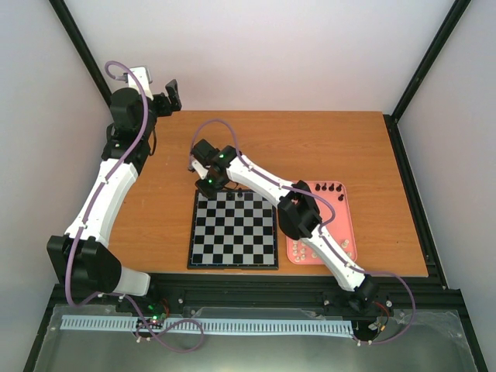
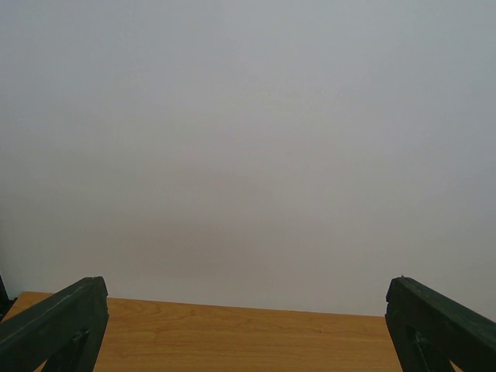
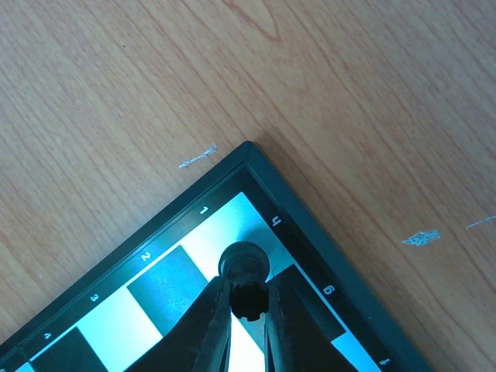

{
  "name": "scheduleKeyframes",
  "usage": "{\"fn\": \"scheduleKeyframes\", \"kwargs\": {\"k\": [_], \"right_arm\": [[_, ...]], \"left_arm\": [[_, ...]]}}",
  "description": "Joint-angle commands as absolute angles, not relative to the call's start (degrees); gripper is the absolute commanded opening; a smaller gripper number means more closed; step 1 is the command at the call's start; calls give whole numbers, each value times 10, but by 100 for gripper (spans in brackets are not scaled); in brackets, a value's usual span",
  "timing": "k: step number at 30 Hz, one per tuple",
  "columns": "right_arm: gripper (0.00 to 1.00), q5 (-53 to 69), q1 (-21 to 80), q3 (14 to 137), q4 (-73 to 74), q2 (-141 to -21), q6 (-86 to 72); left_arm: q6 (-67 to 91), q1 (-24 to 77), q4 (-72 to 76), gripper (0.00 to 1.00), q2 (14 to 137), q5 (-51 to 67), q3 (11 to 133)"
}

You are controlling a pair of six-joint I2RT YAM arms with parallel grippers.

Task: Set up the chess pieces on the board
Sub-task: Place the chess piece on the chessboard.

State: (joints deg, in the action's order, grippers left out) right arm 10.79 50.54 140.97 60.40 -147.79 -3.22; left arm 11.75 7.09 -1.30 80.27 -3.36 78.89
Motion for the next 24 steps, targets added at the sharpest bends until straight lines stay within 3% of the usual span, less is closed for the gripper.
{"fn": "scheduleKeyframes", "kwargs": {"k": [1,13,24], "right_arm": [[16,91,510,1427,599,-1494,-26],[17,98,510,1427,594,-1499,-22],[27,95,511,1427,599,-1496,-19]], "left_arm": [[106,70,2,100,799,-31,793],[105,70,1,100,802,-32,794],[105,70,1,100,803,-32,794]]}}
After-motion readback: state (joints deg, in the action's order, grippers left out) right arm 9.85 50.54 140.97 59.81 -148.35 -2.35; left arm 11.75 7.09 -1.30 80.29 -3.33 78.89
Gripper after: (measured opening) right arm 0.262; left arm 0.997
